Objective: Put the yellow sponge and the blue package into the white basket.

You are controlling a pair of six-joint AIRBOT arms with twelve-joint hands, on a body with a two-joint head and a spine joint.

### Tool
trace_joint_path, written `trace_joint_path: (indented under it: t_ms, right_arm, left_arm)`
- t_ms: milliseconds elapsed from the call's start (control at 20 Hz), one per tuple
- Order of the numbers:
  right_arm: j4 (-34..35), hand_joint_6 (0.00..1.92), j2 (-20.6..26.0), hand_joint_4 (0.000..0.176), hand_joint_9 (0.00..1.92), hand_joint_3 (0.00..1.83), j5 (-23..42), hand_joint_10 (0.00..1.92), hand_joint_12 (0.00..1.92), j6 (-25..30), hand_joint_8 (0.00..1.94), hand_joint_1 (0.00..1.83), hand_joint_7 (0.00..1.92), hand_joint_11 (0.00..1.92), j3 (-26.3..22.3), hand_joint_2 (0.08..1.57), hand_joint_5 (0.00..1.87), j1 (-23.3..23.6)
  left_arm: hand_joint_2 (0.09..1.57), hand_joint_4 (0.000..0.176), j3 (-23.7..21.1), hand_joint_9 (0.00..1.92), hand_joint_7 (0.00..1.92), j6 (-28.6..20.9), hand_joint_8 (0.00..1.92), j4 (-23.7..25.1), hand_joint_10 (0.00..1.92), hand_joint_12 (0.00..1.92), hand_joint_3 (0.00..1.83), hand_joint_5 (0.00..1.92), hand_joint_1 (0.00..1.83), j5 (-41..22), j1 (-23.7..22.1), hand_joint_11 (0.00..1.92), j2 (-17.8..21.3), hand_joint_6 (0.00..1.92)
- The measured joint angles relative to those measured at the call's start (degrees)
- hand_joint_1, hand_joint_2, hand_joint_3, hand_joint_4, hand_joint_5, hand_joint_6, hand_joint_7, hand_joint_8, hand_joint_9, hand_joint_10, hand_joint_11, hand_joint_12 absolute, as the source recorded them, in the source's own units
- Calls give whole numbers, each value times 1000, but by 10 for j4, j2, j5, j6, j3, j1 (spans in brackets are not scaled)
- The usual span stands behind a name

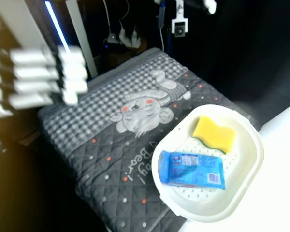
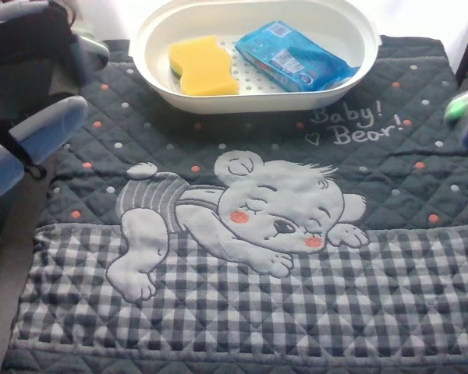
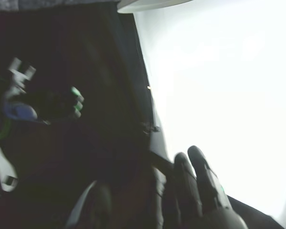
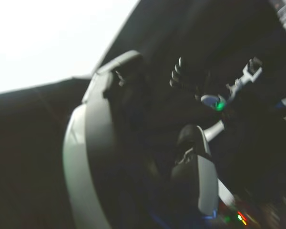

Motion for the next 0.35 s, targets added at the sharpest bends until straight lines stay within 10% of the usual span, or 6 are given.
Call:
trace_joint_path:
  t_ms: [50, 150, 200, 250, 300, 350]
  right_arm:
    - [4, 714, -11, 0, 455, 6, 4, 1527, 1866, 23, 1374, 576, 593, 251, 8, 1360, 881, 0]
    - [18, 1569, -27, 101, 279, 0, -1, 1761, 1683, 49, 1662, 691, 359, 163, 9, 1385, 540, 0]
    - [16, 1625, -30, 125, 275, 0, -1, 1617, 1512, 52, 1535, 761, 392, 126, 9, 1368, 549, 0]
    - [13, 1532, -30, 130, 445, 0, 0, 1500, 1641, 53, 1410, 834, 544, 212, 10, 1316, 627, 0]
    - [18, 1576, -31, 136, 463, 4, 1, 1508, 1704, 53, 1399, 807, 542, 241, 10, 1334, 595, 0]
    - [18, 1683, -31, 168, 439, 5, 1, 1519, 1705, 53, 1439, 722, 541, 207, 10, 1379, 521, 0]
  left_arm:
    - [1500, 45, 0, 346, 375, -2, 1495, 0, 1632, 1838, 6, 372, 629, -2, 0, 196, 0, 1899]
    - [1443, 0, -1, 257, 306, -19, 1883, -29, 1897, 1903, 0, 235, 202, -7, 0, 142, -13, 1905]
    - [1437, 0, -1, 192, 223, -21, 1736, -40, 1757, 1229, 0, 80, 143, -2, 0, 28, -18, 1739]
    - [1499, 164, -1, 244, 277, -23, 1525, -37, 1332, 954, 3, 346, 496, 2, -1, 0, -20, 1911]
    - [1523, 20, -1, 308, 315, -25, 1401, -28, 1243, 1235, 2, 358, 615, -2, -9, 93, -22, 1919]
    - [1522, 52, -1, 349, 366, -25, 1263, -27, 1262, 1335, 0, 361, 598, -3, -9, 58, -22, 1921]
